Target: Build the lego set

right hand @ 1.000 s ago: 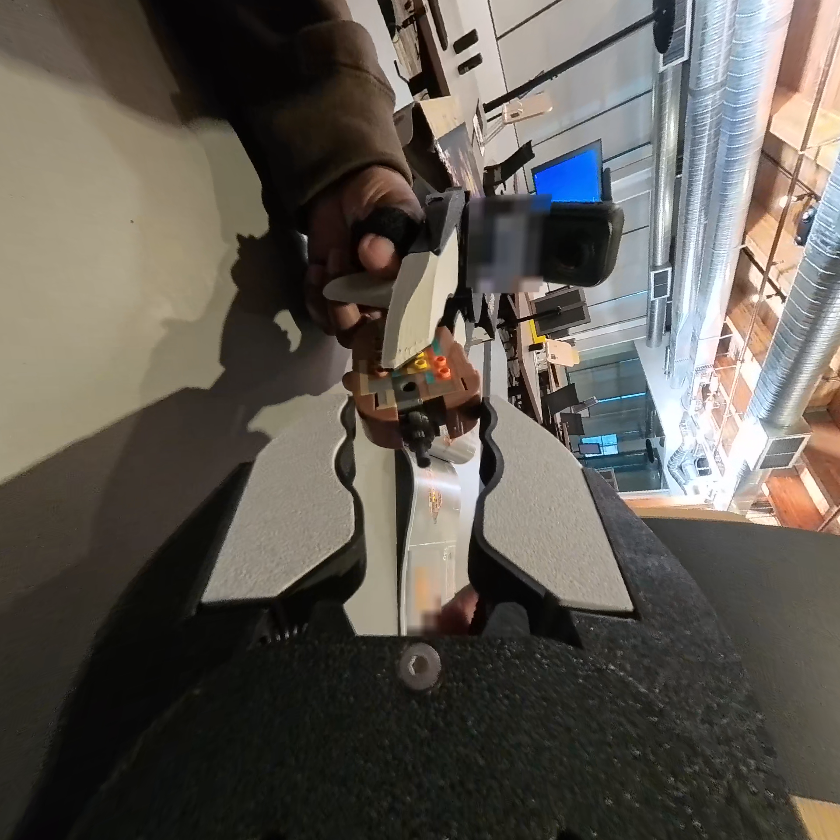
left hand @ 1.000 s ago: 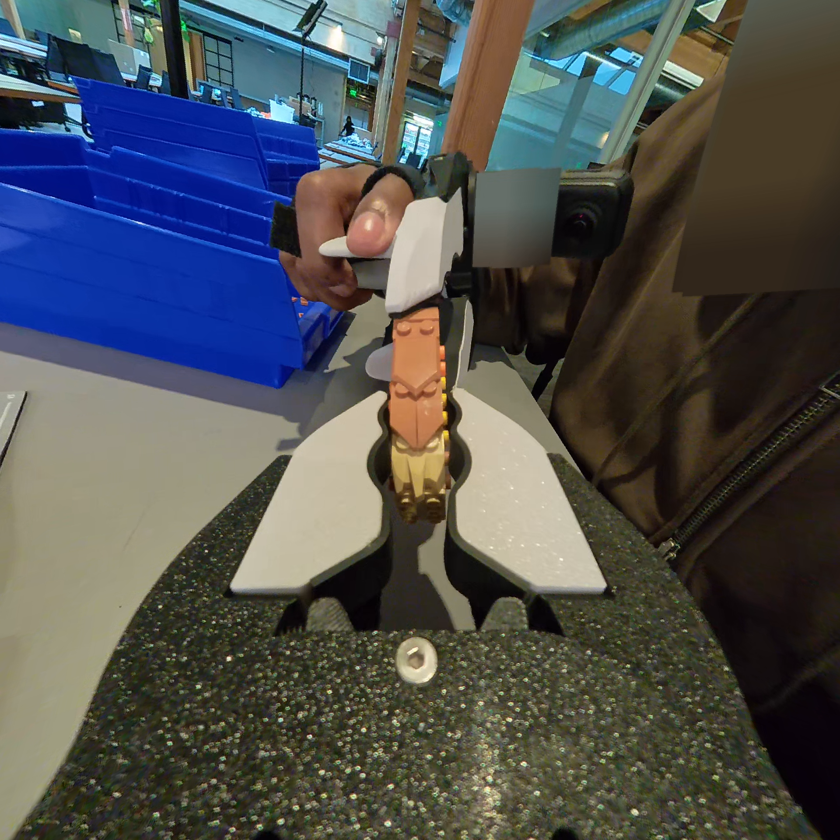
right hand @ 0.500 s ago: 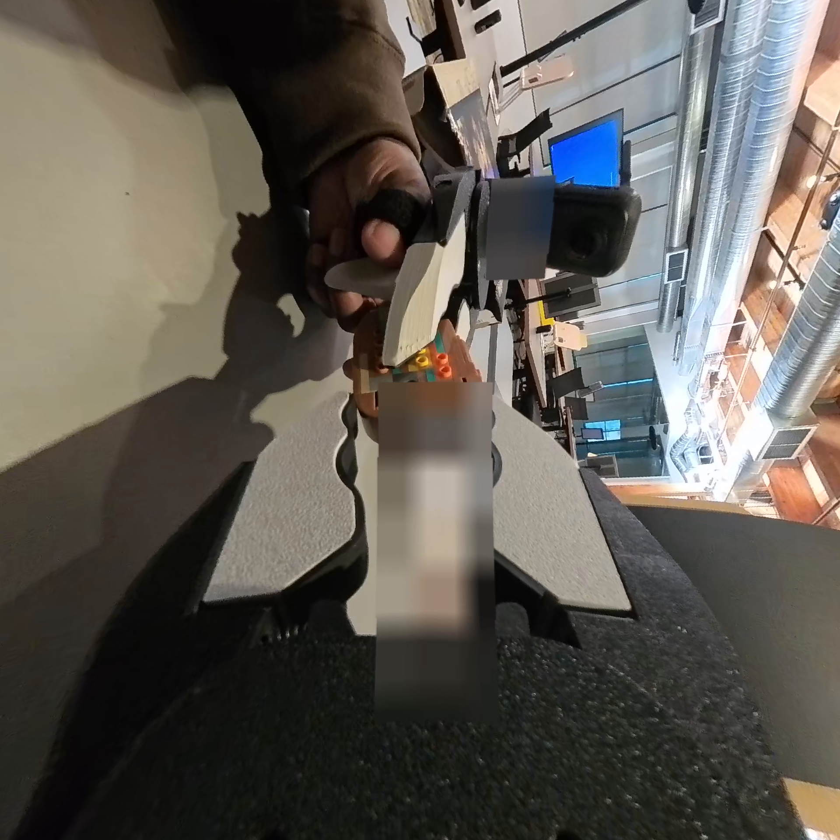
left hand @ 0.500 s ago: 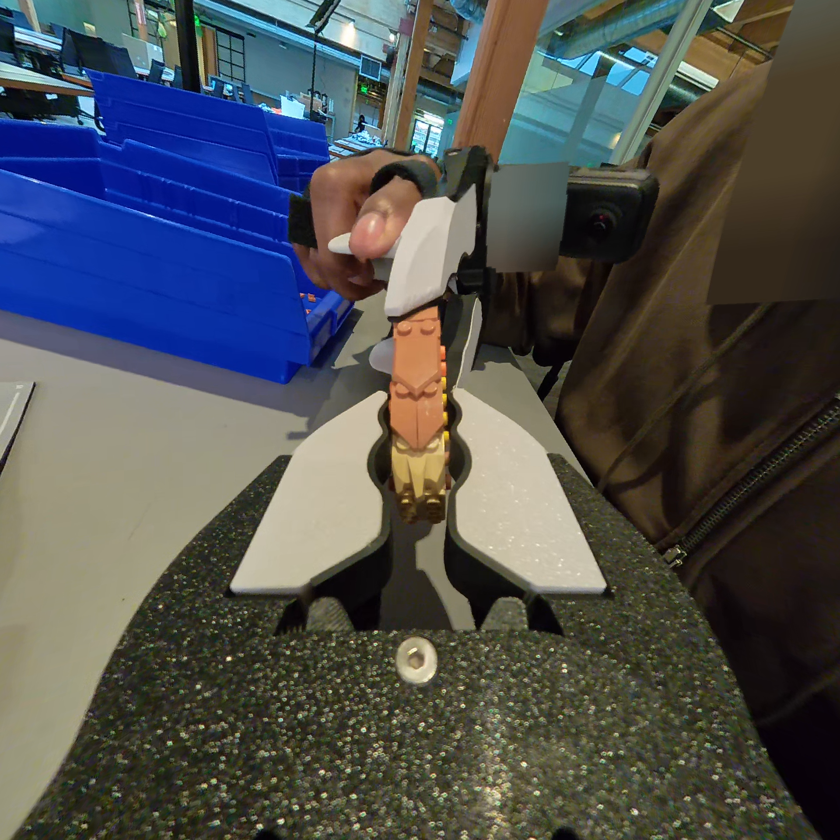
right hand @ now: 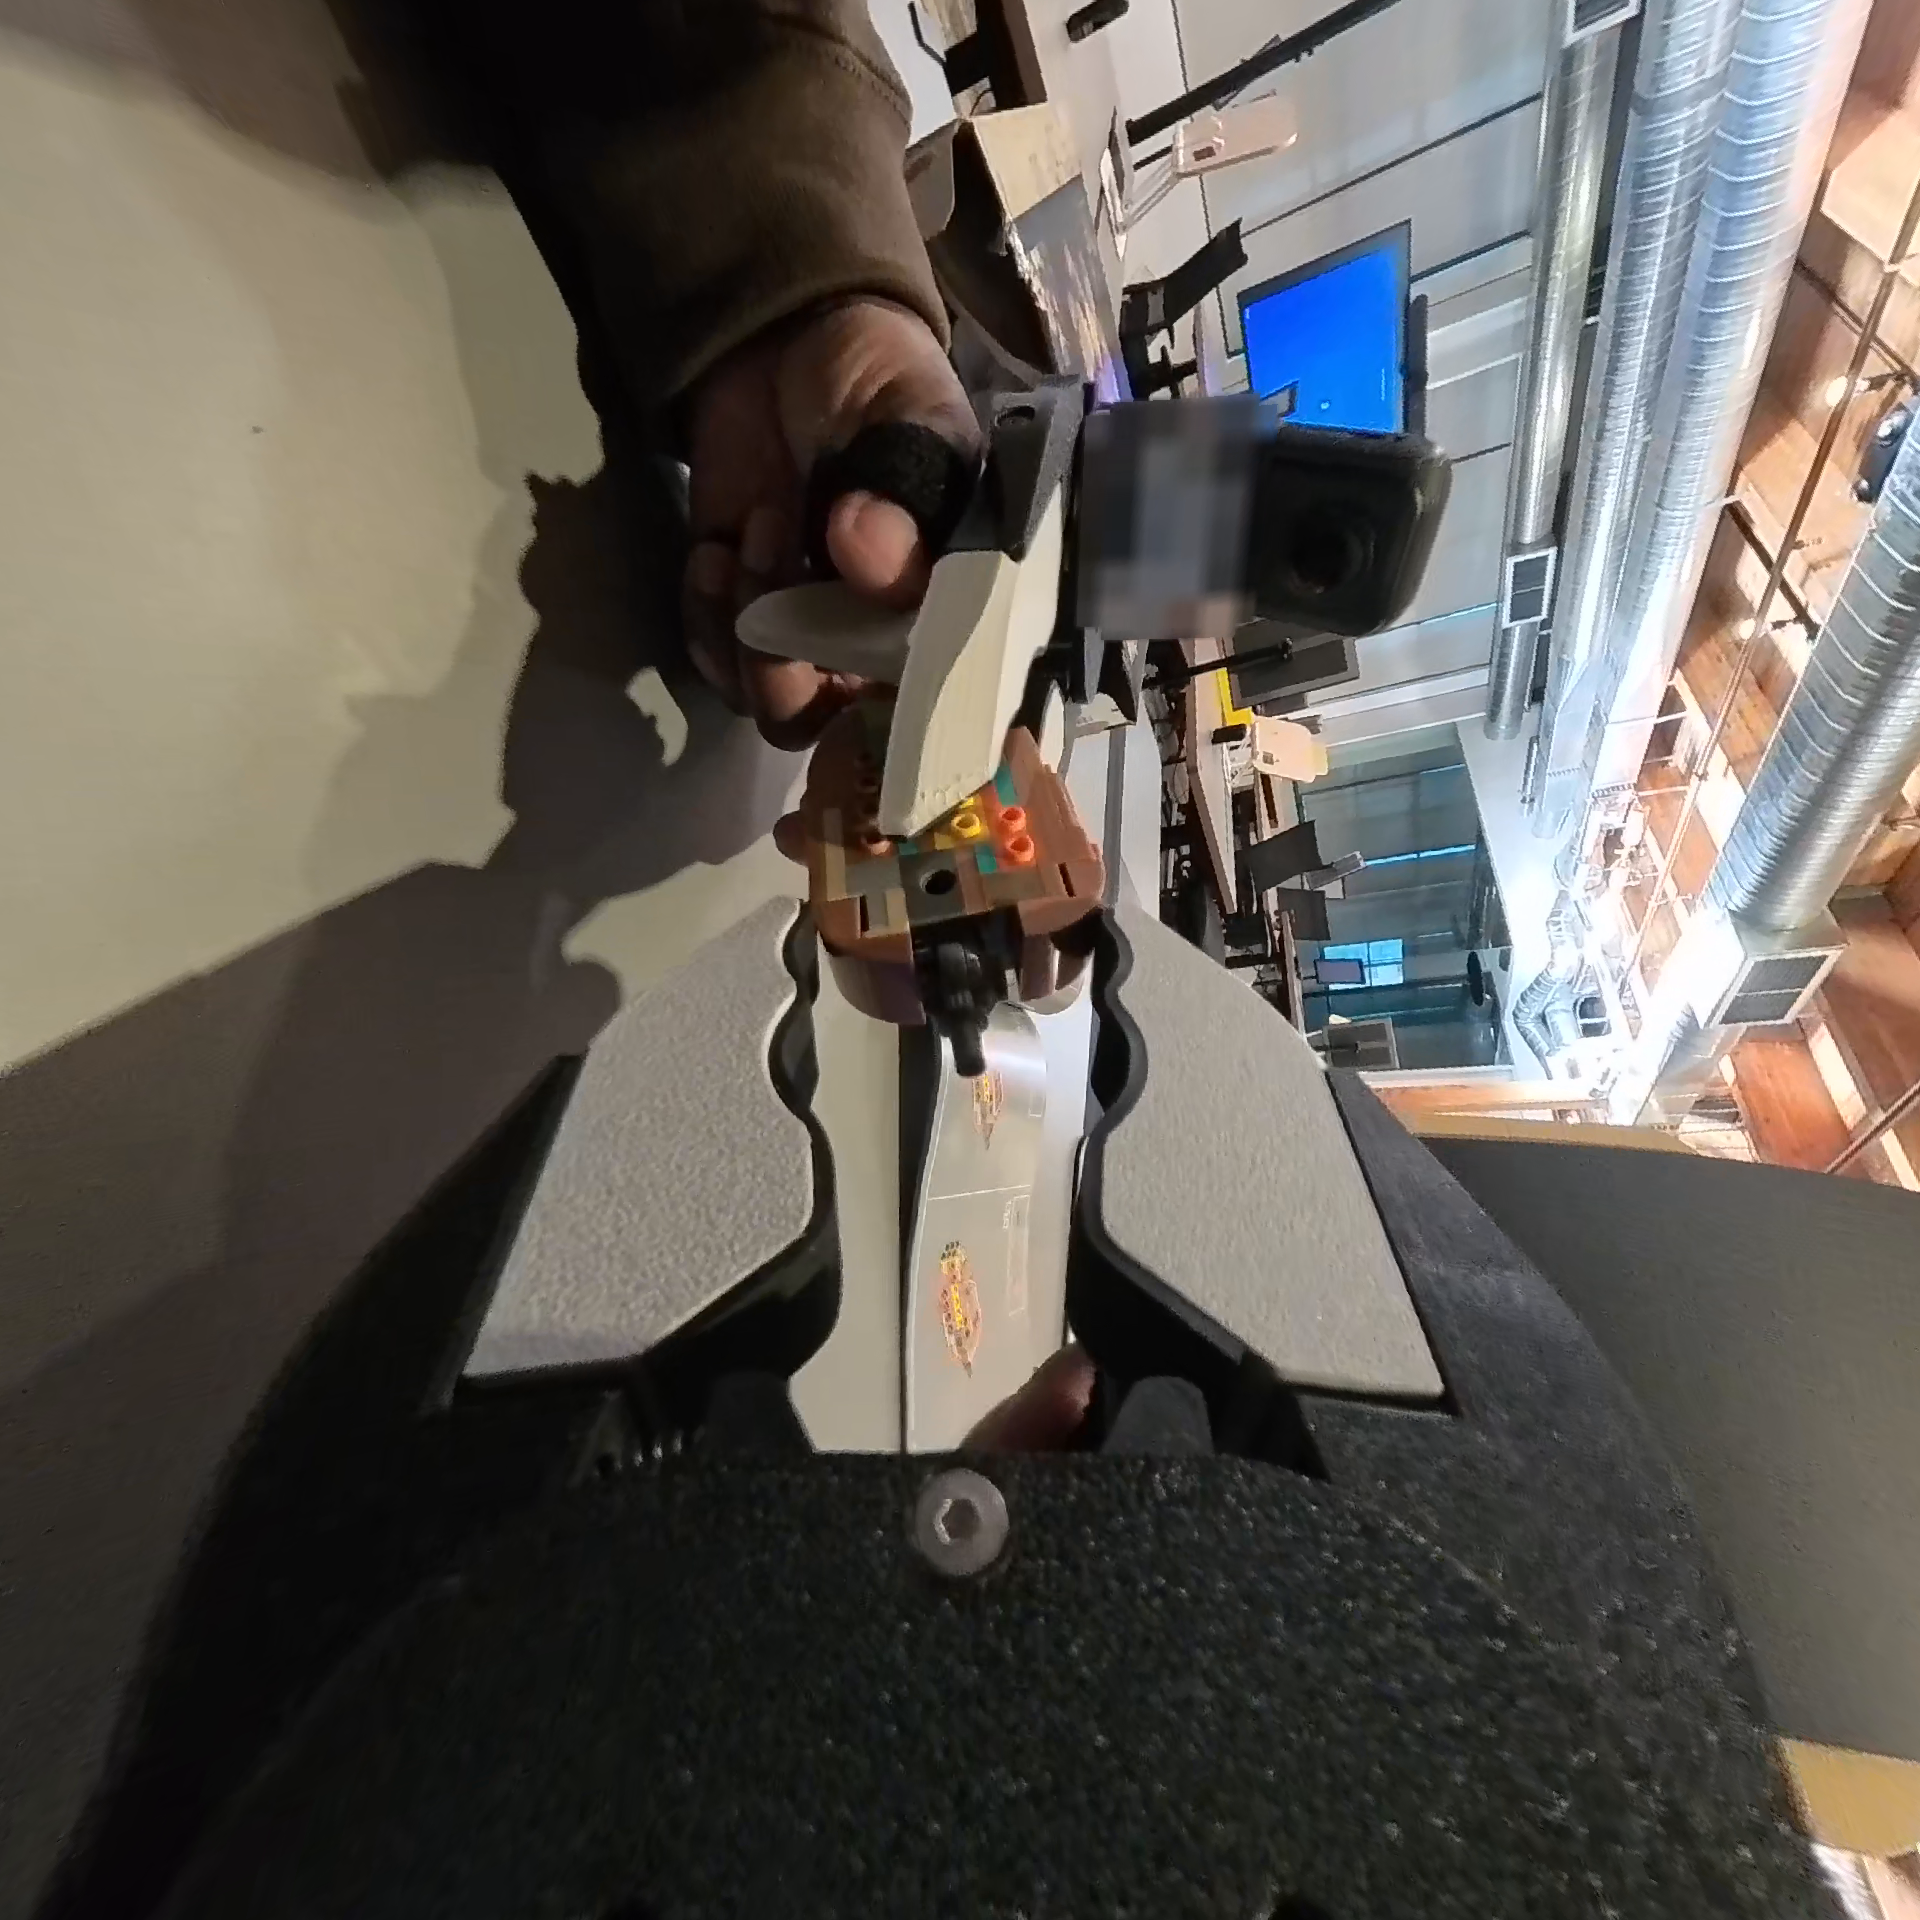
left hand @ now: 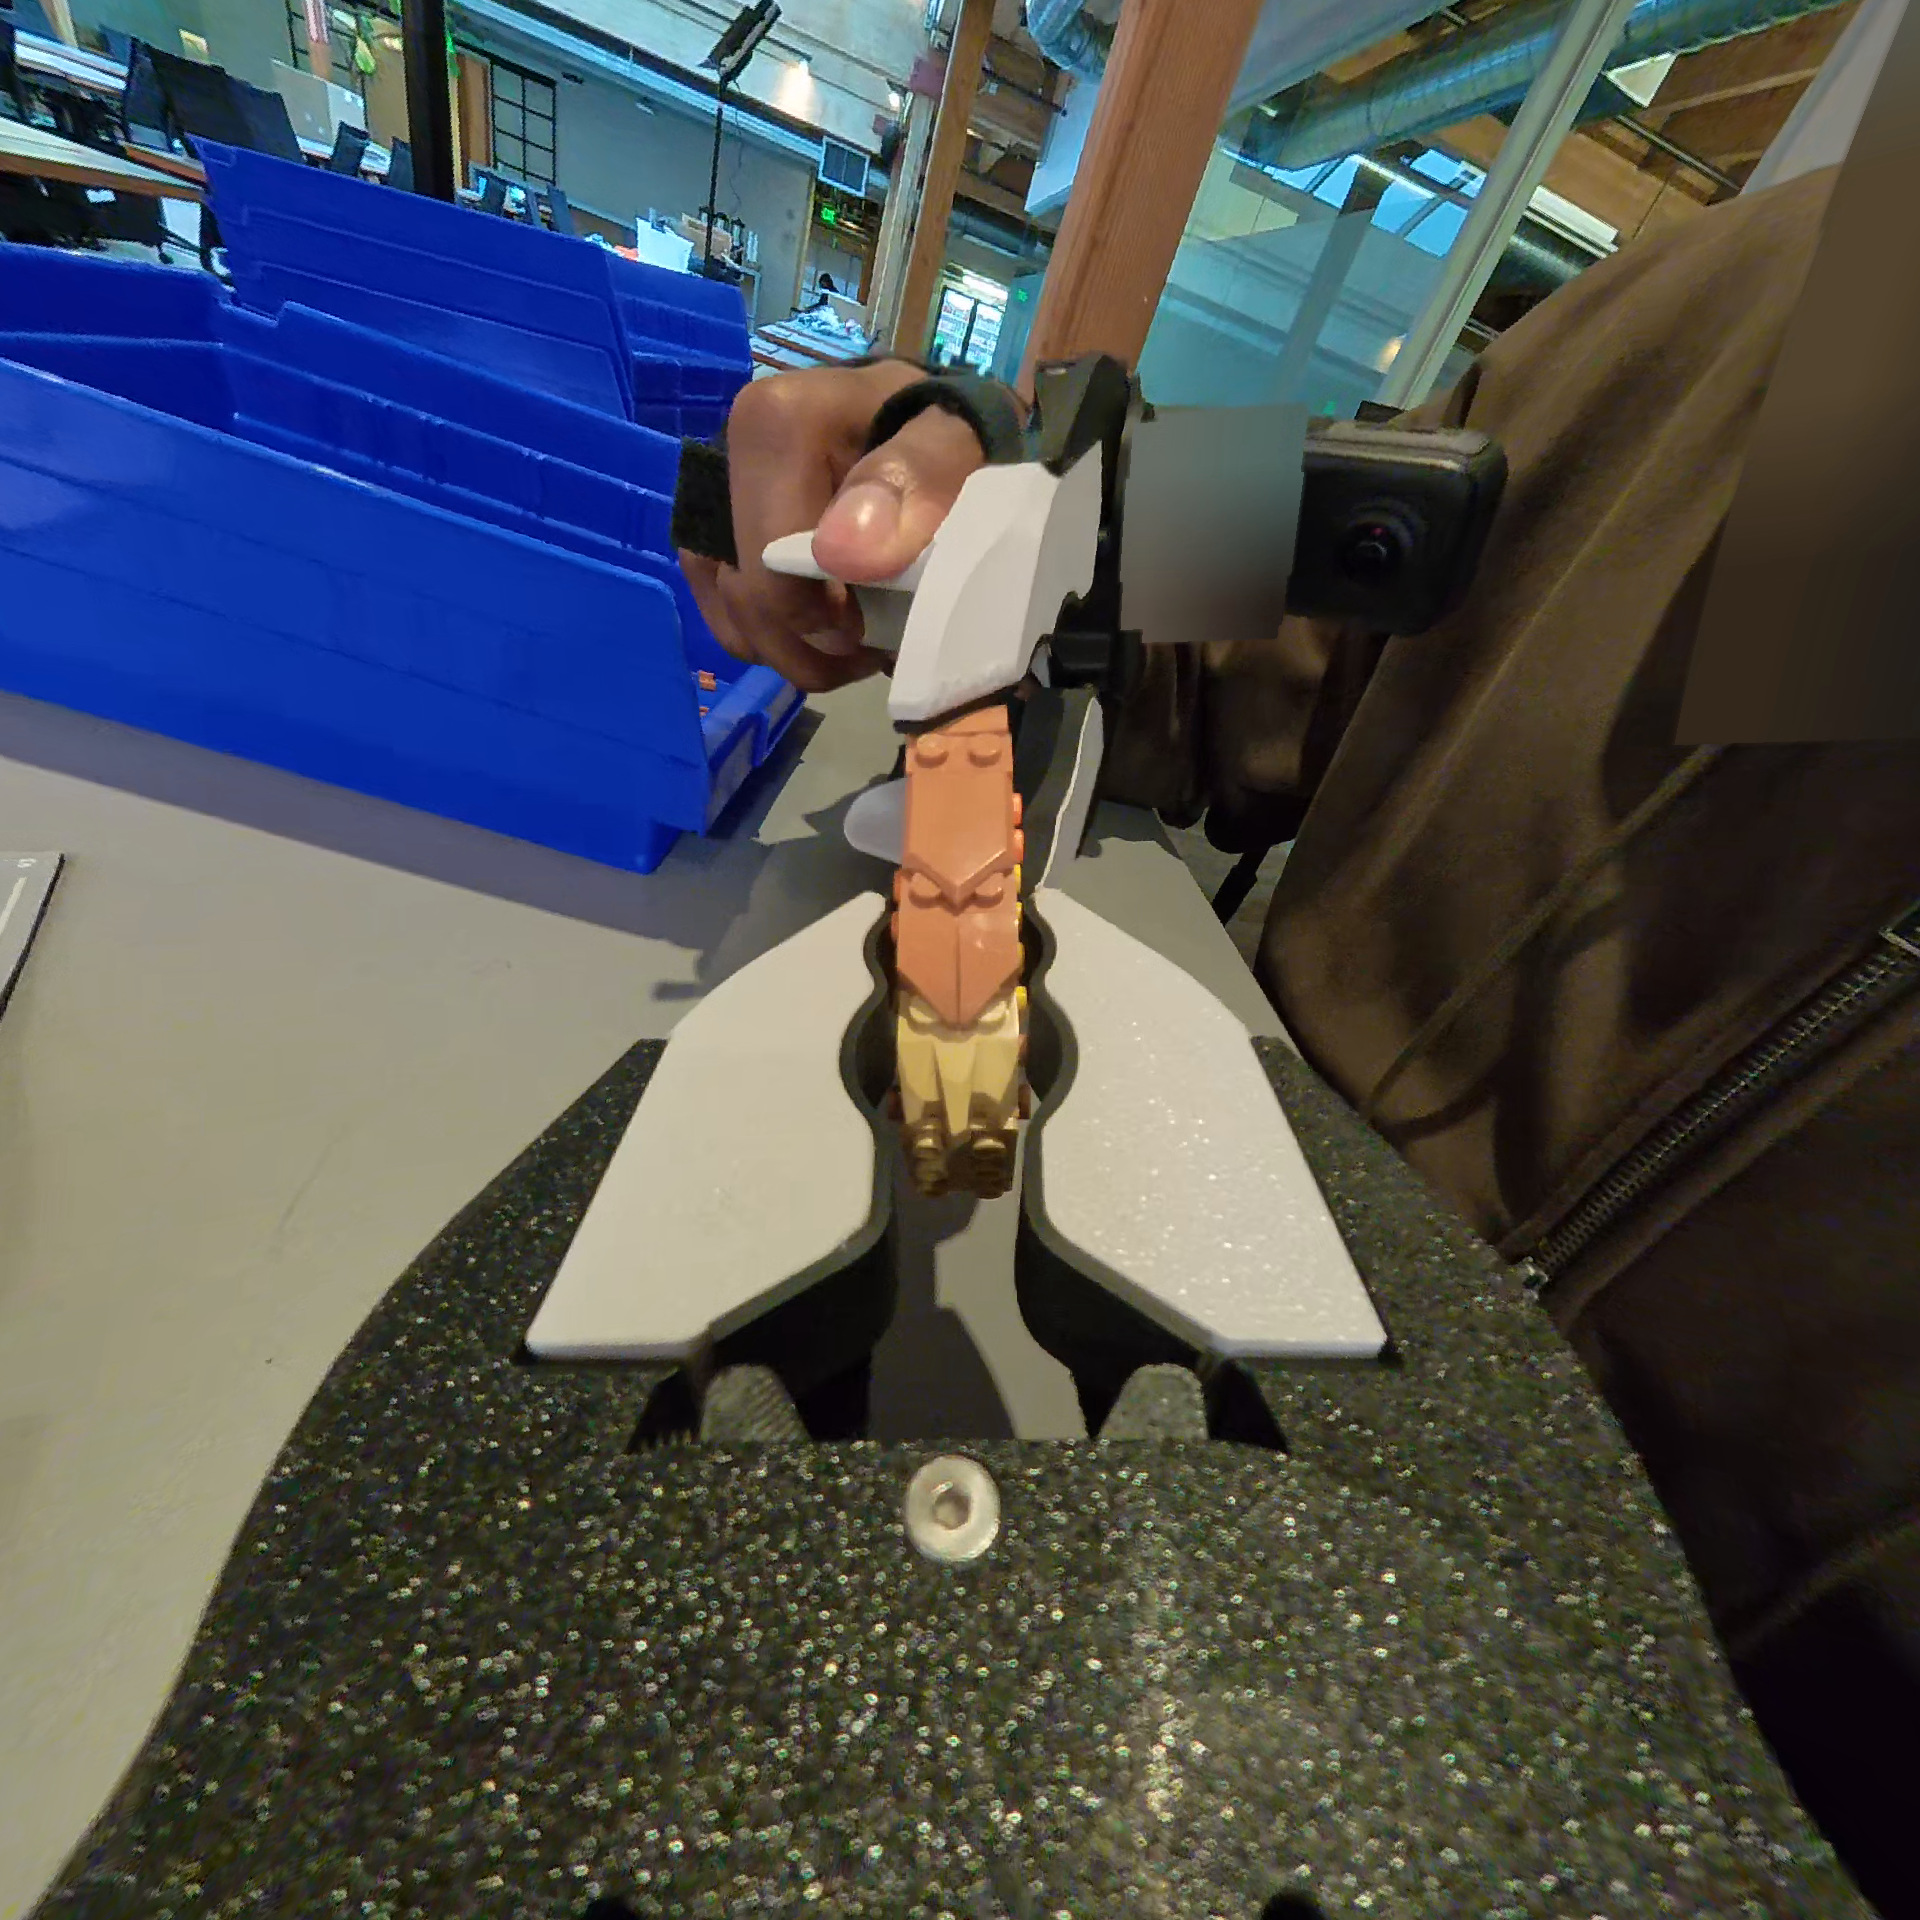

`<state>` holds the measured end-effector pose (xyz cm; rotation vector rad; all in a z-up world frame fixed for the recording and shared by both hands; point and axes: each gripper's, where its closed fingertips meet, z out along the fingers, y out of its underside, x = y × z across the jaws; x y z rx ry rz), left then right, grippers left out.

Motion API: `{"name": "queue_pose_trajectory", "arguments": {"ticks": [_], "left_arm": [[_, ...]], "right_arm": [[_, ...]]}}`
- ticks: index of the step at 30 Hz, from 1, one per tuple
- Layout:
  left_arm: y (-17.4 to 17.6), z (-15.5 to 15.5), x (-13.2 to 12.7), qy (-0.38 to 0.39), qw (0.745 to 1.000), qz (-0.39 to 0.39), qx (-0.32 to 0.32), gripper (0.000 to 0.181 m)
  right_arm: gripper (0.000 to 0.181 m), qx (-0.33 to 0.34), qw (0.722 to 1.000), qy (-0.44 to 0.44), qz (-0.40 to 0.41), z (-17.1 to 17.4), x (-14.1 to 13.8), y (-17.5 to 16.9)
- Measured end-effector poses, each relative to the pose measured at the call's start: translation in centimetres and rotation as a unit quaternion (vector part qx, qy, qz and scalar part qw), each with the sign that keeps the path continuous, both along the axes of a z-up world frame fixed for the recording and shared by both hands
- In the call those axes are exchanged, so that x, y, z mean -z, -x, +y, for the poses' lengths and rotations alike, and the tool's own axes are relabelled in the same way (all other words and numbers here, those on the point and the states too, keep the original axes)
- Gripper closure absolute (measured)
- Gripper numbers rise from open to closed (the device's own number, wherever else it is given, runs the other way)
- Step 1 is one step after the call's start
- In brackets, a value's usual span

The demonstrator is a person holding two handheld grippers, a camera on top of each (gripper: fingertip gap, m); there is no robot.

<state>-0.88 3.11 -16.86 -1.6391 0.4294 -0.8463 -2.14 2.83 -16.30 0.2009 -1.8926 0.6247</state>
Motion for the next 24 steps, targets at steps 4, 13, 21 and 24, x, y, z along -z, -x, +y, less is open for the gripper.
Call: {"name": "queue_pose_trajectory", "arguments": {"ticks": [4,13,21,24], "left_arm": [[0.02,-0.05,-0.04,0.002,1.0,-0.005,0.004,0.16],[-0.34,-0.24,-0.13,0.01,1.0,-0.02,0.02,0.16],[-0.32,-0.16,-0.1,0.017,0.999,-0.028,0.022,0.16],[-0.31,-0.15,-0.07,0.018,0.999,-0.028,0.022,0.16]], "right_arm": [[0.13,-0.007,1.0,0.002,0.015,-0.15,-0.21,-0.08],[0.13,-0.02,1.0,0.017,0.009,-0.4,-0.23,-0.24],[0.131,-0.018,1.0,0.021,-0.008,-0.26,-0.21,-0.23],[0.131,-0.017,1.0,0.021,-0.008,-0.25,-0.19,-0.21]]}}
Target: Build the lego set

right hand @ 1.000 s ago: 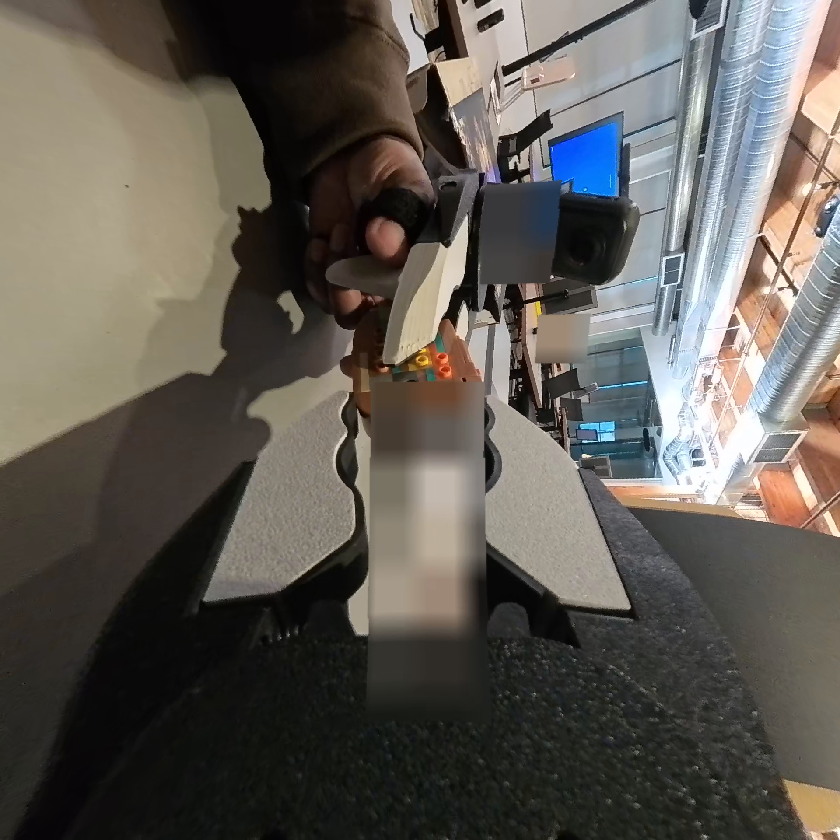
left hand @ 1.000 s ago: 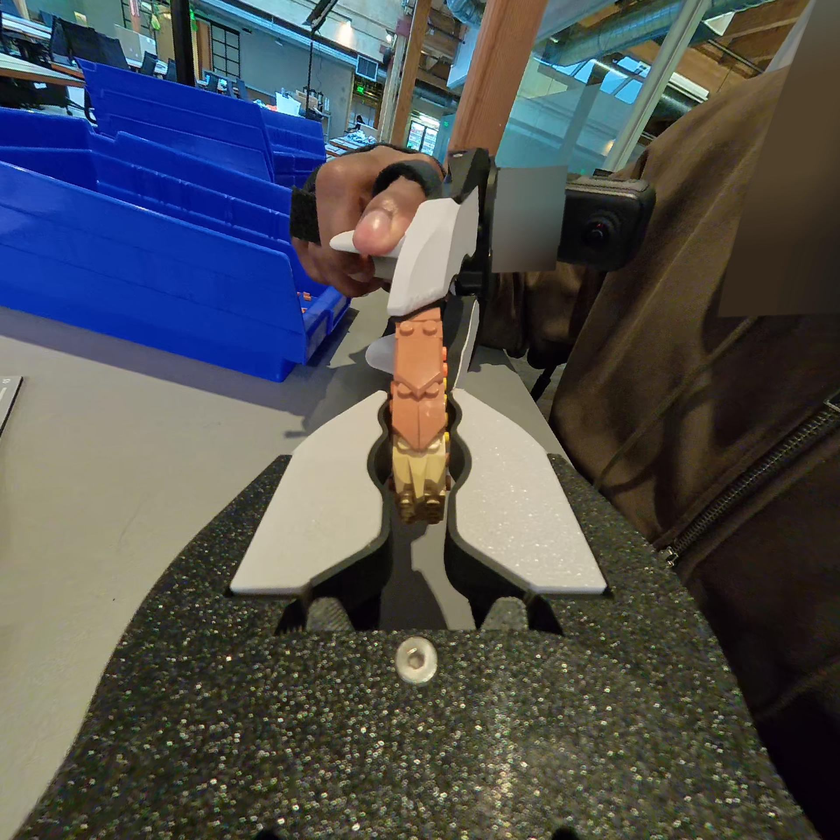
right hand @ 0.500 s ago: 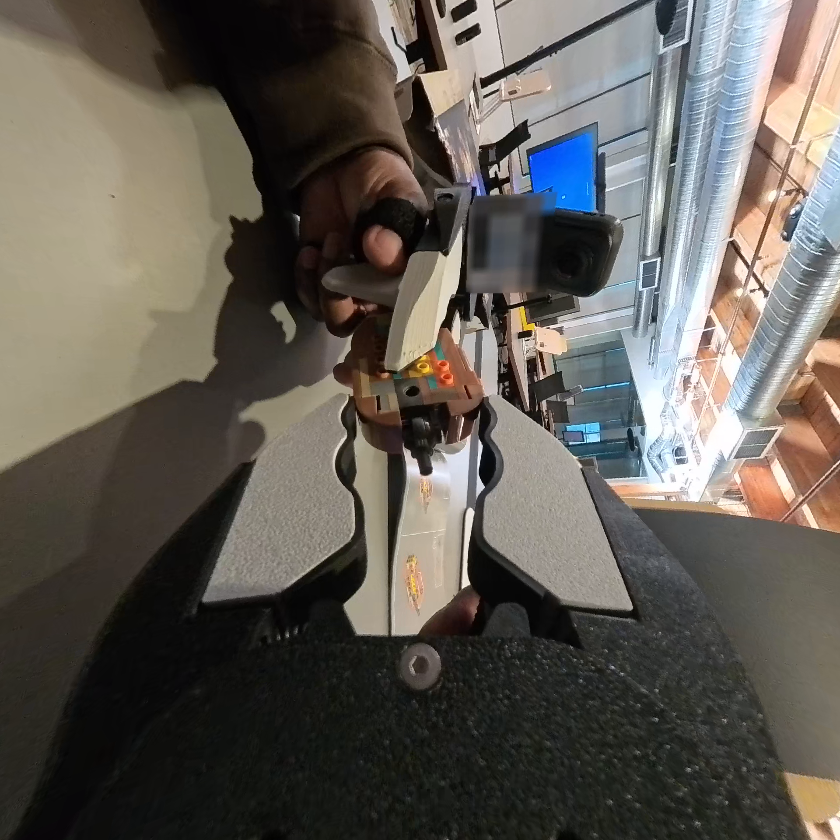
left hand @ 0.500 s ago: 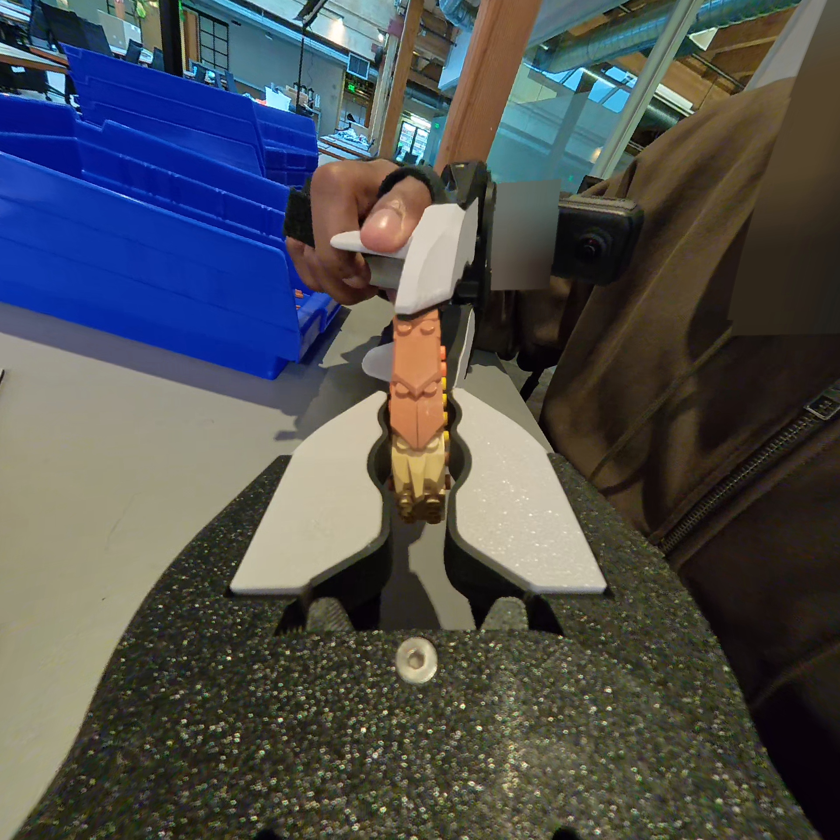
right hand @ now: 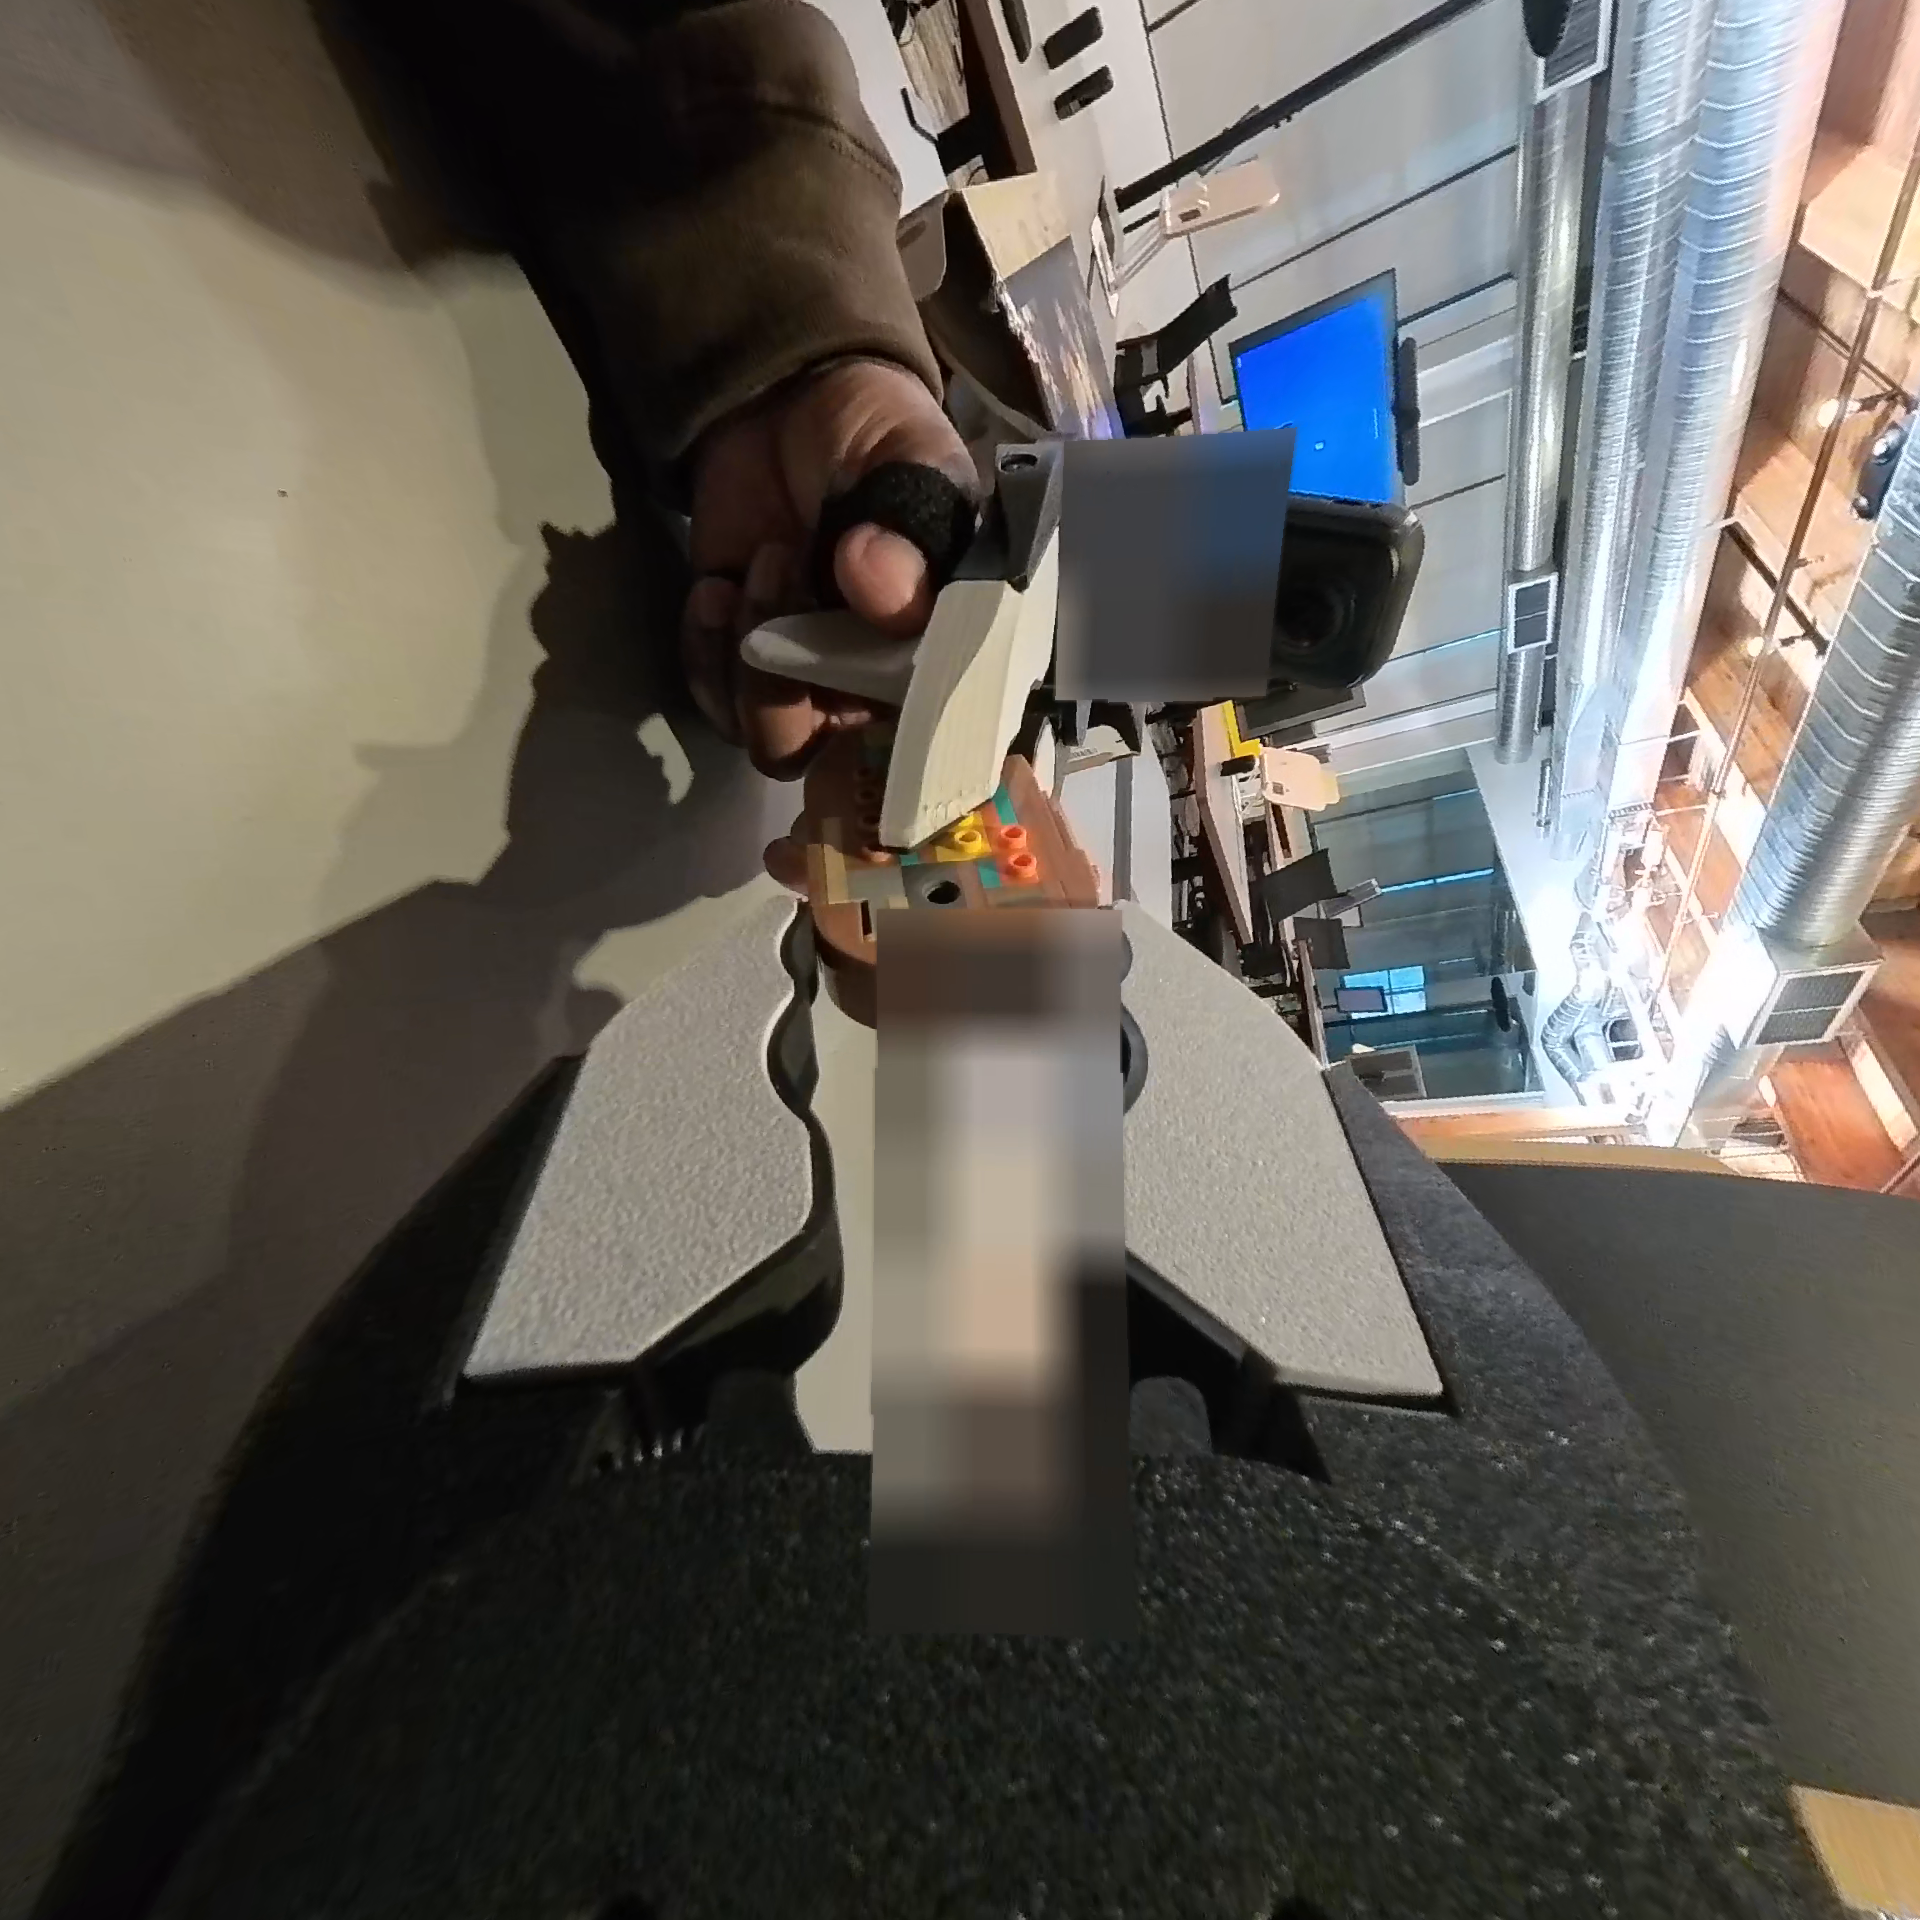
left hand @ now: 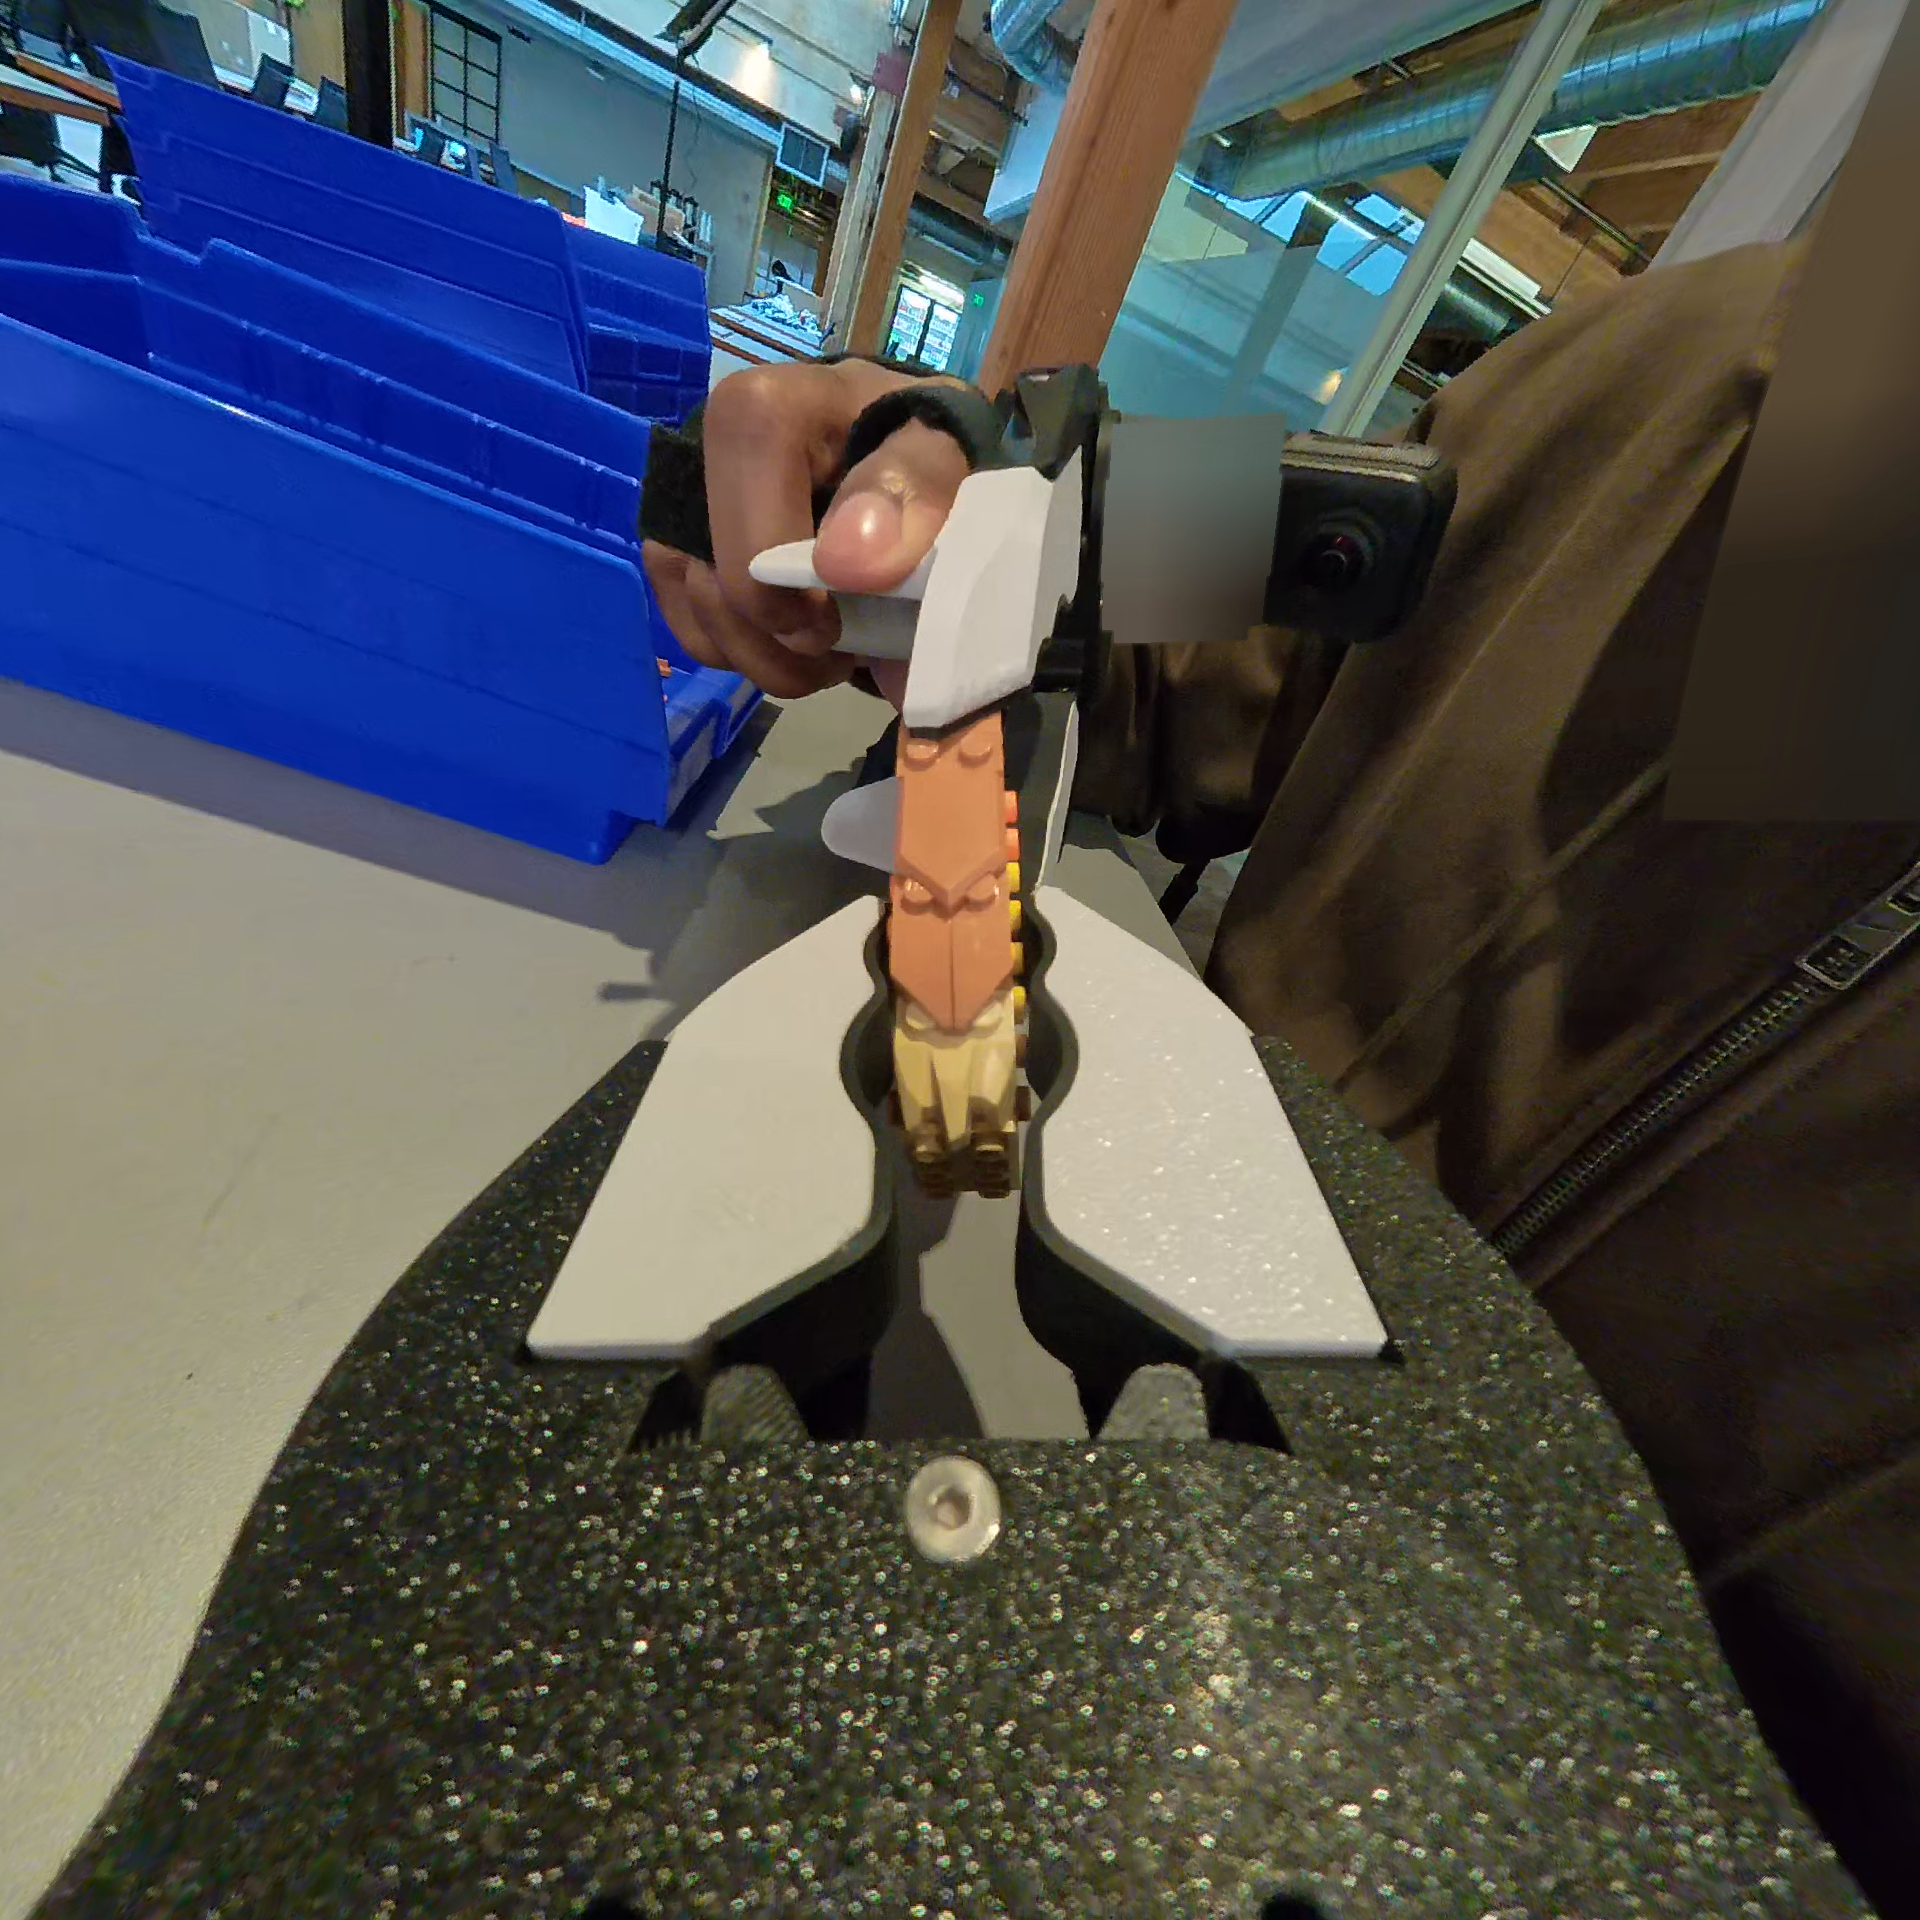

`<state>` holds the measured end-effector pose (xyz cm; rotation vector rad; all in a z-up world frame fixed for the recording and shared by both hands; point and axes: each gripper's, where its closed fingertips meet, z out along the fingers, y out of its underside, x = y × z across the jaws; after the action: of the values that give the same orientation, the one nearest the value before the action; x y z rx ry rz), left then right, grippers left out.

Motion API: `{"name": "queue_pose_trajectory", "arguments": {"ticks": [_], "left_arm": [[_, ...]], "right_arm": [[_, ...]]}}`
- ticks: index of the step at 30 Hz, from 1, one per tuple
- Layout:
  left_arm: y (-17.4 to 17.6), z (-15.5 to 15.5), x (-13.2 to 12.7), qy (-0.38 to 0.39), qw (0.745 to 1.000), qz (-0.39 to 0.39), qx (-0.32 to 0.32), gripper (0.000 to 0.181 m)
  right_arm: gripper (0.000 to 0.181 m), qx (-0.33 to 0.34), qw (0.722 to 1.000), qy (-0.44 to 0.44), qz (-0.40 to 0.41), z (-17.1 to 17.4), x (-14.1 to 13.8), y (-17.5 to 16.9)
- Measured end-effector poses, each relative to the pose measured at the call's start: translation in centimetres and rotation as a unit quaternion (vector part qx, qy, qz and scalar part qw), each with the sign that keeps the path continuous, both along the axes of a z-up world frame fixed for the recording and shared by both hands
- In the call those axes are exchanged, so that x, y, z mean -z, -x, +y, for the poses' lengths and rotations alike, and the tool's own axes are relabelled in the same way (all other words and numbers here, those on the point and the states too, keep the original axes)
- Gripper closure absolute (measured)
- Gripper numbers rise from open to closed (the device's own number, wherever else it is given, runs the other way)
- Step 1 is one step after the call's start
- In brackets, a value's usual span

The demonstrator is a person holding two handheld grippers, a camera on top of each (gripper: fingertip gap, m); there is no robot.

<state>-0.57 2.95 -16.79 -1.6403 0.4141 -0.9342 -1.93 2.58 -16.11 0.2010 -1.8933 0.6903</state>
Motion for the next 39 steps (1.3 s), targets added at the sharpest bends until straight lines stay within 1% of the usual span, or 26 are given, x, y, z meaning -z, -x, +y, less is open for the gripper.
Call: {"name": "queue_pose_trajectory", "arguments": {"ticks": [10,14,22,28,36,39], "left_arm": [[0.4,0.12,0.05,-0.005,1.0,0.01,-0.015,0.16],[0.55,0.07,0.05,-0.009,1.0,0.016,-0.018,0.16],[0.41,-0.04,0.27,-0.015,0.999,0.035,-0.017,0.16],[0.34,0.07,0.36,-0.007,0.999,0.03,-0.015,0.16],[0.43,0.08,0.61,0.002,0.999,0.032,-0.015,0.16],[0.79,0.26,0.43,0.003,0.999,0.025,-0.024,0.16]], "right_arm": [[0.13,0.026,0.999,0.011,0.019,0.31,0.04,0.46],[0.125,0.039,0.999,0.028,0.014,0.68,-0.16,0.59],[0.131,0.031,0.999,0.0,0.032,0.4,0.27,0.45],[0.132,0.03,0.999,-0.017,0.028,0.51,0.3,0.44],[0.132,0.039,0.999,-0.012,0.022,0.53,0.56,0.57],[0.132,0.054,0.998,0.01,0.022,0.68,0.51,0.91]]}}
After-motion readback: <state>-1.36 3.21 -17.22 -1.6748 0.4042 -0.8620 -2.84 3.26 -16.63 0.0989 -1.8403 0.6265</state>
